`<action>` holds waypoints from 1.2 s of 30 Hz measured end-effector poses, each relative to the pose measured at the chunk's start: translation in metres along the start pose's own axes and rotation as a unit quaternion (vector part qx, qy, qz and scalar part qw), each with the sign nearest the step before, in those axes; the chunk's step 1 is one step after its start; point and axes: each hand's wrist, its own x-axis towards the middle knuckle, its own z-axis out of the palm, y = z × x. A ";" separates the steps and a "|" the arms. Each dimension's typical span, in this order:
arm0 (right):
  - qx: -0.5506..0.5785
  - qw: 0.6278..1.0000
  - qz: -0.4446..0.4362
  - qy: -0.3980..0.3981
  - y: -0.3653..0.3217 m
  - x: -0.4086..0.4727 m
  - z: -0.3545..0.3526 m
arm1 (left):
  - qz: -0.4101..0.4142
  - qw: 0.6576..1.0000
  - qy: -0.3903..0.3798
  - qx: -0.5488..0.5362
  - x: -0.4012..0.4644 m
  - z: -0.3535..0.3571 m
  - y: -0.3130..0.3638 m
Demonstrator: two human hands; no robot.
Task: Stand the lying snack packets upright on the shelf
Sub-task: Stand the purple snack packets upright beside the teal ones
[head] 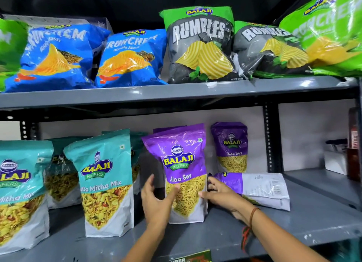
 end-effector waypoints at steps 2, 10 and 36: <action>-0.011 0.998 -0.021 0.051 -0.014 -0.004 -0.007 | 0.147 0.983 0.107 0.019 -0.018 0.013 0.029; -0.153 0.963 -0.125 0.184 -0.082 0.007 -0.100 | 0.124 0.982 -0.021 -0.143 -0.069 0.140 0.111; -0.137 0.930 0.208 -0.270 0.034 0.086 -0.244 | -0.347 0.915 -0.001 -0.203 -0.080 0.274 0.017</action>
